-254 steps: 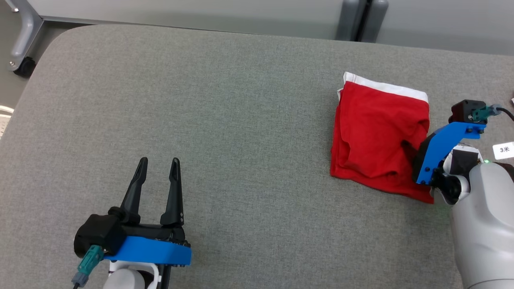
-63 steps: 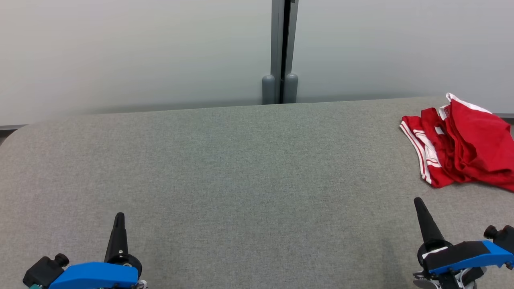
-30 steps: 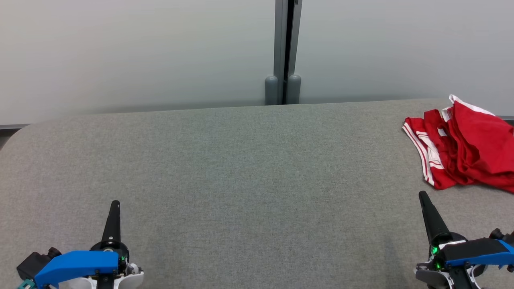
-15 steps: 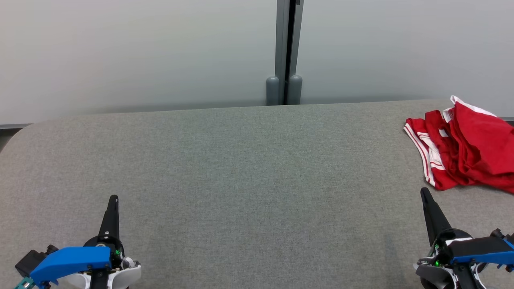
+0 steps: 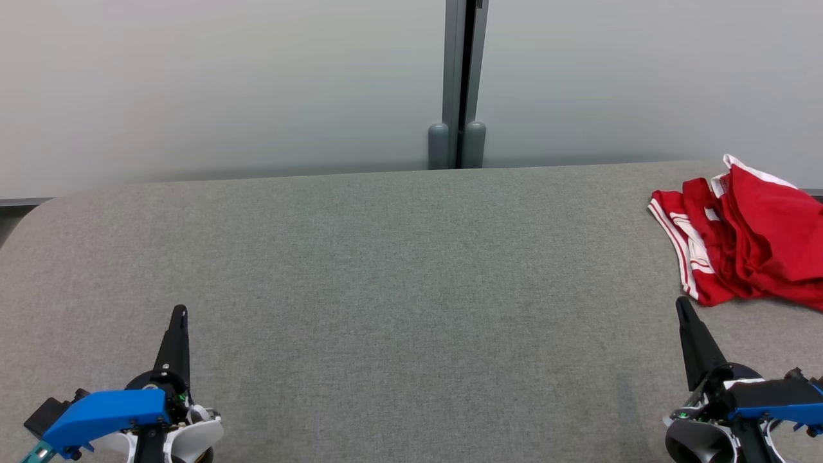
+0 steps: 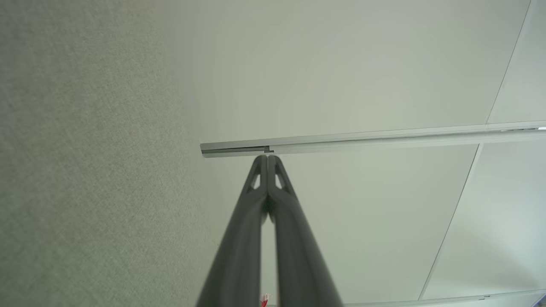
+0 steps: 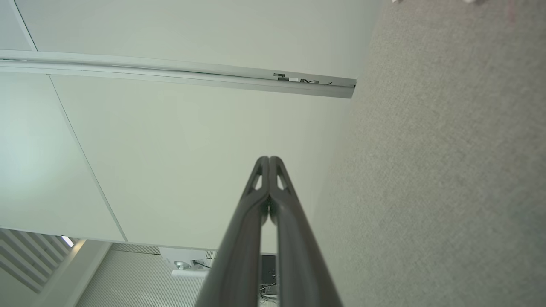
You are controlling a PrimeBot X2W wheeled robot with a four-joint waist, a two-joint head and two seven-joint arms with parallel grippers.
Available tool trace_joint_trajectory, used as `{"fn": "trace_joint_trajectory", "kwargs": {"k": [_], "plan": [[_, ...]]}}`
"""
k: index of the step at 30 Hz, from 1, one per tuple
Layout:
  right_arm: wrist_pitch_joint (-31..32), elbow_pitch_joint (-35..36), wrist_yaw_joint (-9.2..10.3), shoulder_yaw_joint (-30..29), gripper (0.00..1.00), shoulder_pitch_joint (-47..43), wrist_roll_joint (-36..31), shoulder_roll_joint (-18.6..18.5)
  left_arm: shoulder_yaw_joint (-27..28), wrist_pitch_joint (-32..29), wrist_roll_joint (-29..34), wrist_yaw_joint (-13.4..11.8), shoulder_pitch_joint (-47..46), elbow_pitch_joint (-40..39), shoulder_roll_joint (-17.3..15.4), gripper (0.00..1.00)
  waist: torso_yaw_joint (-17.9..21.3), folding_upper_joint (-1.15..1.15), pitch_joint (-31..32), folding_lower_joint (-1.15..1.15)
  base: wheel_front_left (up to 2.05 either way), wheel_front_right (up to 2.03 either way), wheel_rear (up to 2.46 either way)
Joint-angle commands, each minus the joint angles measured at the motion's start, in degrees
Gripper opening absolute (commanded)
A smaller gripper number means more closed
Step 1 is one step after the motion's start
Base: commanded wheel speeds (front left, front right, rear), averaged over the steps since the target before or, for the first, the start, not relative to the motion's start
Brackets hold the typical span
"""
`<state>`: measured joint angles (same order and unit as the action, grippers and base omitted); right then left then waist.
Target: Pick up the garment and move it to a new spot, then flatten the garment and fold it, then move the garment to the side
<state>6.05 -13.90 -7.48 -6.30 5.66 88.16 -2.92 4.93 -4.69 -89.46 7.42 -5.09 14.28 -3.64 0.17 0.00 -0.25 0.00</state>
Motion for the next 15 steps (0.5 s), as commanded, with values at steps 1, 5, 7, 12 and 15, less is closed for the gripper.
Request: {"fn": "trace_joint_trajectory", "kwargs": {"k": [1, 5, 7, 12, 15], "plan": [[0.4, -0.1, -0.02, -0.2, 0.00, 0.7, 1.1, 0.0, 0.4, -0.4, -0.9, 0.1, -1.1, -0.4, 0.0, 0.00, 0.0, 0.00, 0.0, 0.00, 0.00, 0.00, 0.00], [0.4, -0.1, -0.02, -0.3, 0.00, 0.8, 2.6, 0.1, 0.7, -0.8, -2.2, 0.1, -1.3, -0.4, 0.0, 0.00, -0.1, 0.00, 0.0, 0.00, 0.00, 0.00, 0.00], [0.4, -0.2, -0.02, -0.3, 0.00, 0.9, 3.4, 0.1, 0.8, -1.0, -2.9, 0.1, -1.3, -0.4, 0.1, 0.00, -0.1, 0.00, 0.0, 0.00, 0.00, 0.00, 0.00], [0.6, -0.2, -0.02, -0.4, 0.00, 0.9, 4.3, 0.1, 1.0, -1.4, -3.7, 0.1, -1.3, -0.4, 0.1, 0.00, -0.2, 0.00, 0.1, 0.00, 0.00, 0.00, 0.00], [0.6, -0.2, -0.02, -0.3, 0.00, 0.9, 4.3, 0.1, 1.0, -1.3, -3.6, 0.1, -1.3, -0.4, 0.2, 0.00, -0.2, 0.00, 0.1, 0.00, 0.00, 0.00, 0.00]]}}
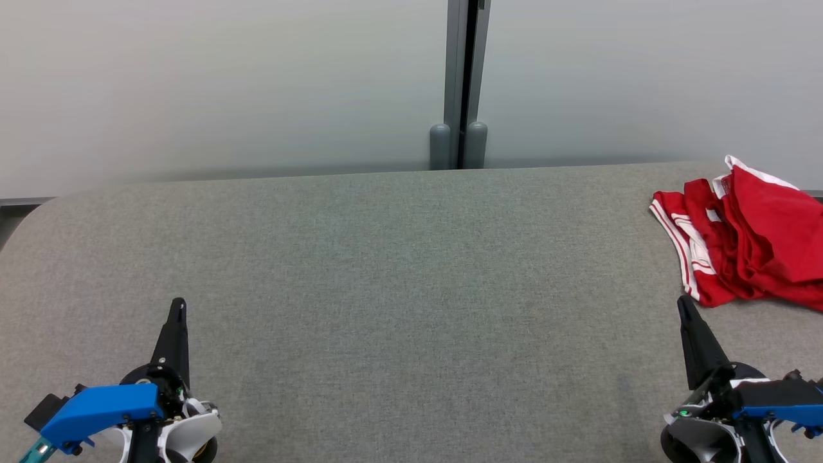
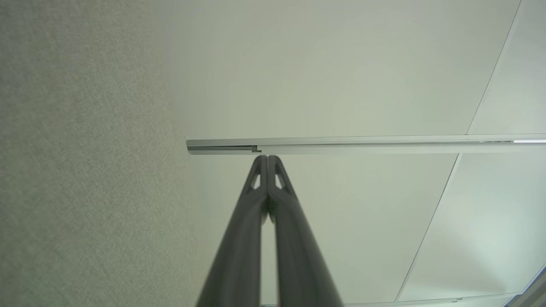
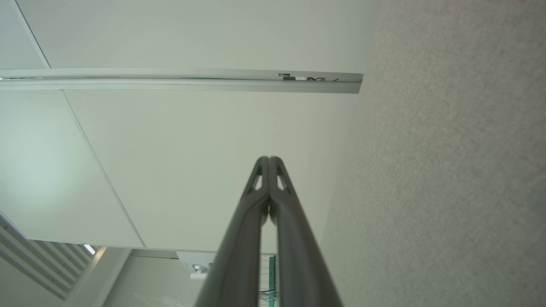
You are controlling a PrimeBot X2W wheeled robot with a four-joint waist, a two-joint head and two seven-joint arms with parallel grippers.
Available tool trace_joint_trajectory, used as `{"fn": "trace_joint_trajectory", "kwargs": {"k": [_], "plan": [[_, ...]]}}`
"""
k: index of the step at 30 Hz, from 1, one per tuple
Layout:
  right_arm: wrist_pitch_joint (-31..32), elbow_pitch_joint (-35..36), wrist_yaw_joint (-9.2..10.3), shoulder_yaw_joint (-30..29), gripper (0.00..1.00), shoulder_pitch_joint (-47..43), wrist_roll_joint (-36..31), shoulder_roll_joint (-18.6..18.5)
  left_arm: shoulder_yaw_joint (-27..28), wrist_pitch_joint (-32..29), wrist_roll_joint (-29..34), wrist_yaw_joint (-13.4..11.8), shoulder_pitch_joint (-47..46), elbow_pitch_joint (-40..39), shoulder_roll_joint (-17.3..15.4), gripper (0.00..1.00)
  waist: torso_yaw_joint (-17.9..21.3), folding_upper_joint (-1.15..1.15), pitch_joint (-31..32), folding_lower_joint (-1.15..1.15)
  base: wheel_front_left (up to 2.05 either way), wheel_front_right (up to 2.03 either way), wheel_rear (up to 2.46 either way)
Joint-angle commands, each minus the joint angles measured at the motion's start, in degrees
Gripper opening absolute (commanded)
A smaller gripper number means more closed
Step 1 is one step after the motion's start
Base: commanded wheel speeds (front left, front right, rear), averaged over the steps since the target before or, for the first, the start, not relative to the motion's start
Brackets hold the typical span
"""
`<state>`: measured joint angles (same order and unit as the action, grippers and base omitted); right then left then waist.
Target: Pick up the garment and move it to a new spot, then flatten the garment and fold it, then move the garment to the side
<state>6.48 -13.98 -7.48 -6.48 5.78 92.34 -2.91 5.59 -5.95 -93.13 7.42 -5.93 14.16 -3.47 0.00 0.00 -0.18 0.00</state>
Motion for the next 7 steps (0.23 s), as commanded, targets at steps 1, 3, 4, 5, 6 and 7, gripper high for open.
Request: {"fn": "trace_joint_trajectory", "kwargs": {"k": [1, 3, 4, 5, 6, 7], "plan": [[0.1, -0.1, -0.02, -0.2, 0.00, 0.8, 0.1, 0.1, 0.4, -0.1, 0.1, 0.1, -0.5, -0.2, 0.0, 0.00, 0.0, 0.00, 0.0, 0.00, 0.00, 0.00, 0.00], [0.1, -0.1, -0.02, -0.2, 0.00, 0.8, 0.1, 0.1, 0.4, -0.1, 0.1, 0.1, -0.5, -0.2, 0.0, 0.00, 0.0, 0.00, 0.0, 0.00, 0.00, 0.00, 0.00], [0.1, -0.1, -0.02, -0.2, 0.00, 0.8, 0.1, 0.1, 0.4, -0.1, 0.2, 0.1, -0.5, -0.2, 0.0, 0.00, 0.0, 0.00, 0.0, 0.00, 0.00, 0.00, 0.00], [0.1, -0.1, -0.02, -0.2, 0.00, 0.8, 0.1, 0.1, 0.4, -0.1, 0.2, 0.1, -0.5, -0.2, 0.0, 0.00, 0.0, 0.00, 0.0, 0.00, 0.00, 0.00, 0.00], [0.1, -0.1, -0.02, -0.2, 0.00, 0.8, 0.1, 0.1, 0.4, -0.2, 0.2, 0.1, -0.5, -0.2, 0.1, 0.00, 0.0, 0.00, 0.0, 0.00, 0.00, 0.00, 0.00], [0.1, -0.1, -0.02, -0.2, 0.00, 0.8, 0.1, 0.1, 0.4, -0.2, 0.2, 0.1, -0.5, -0.2, 0.1, 0.00, 0.0, 0.00, 0.0, 0.00, 0.00, 0.00, 0.00]]}}
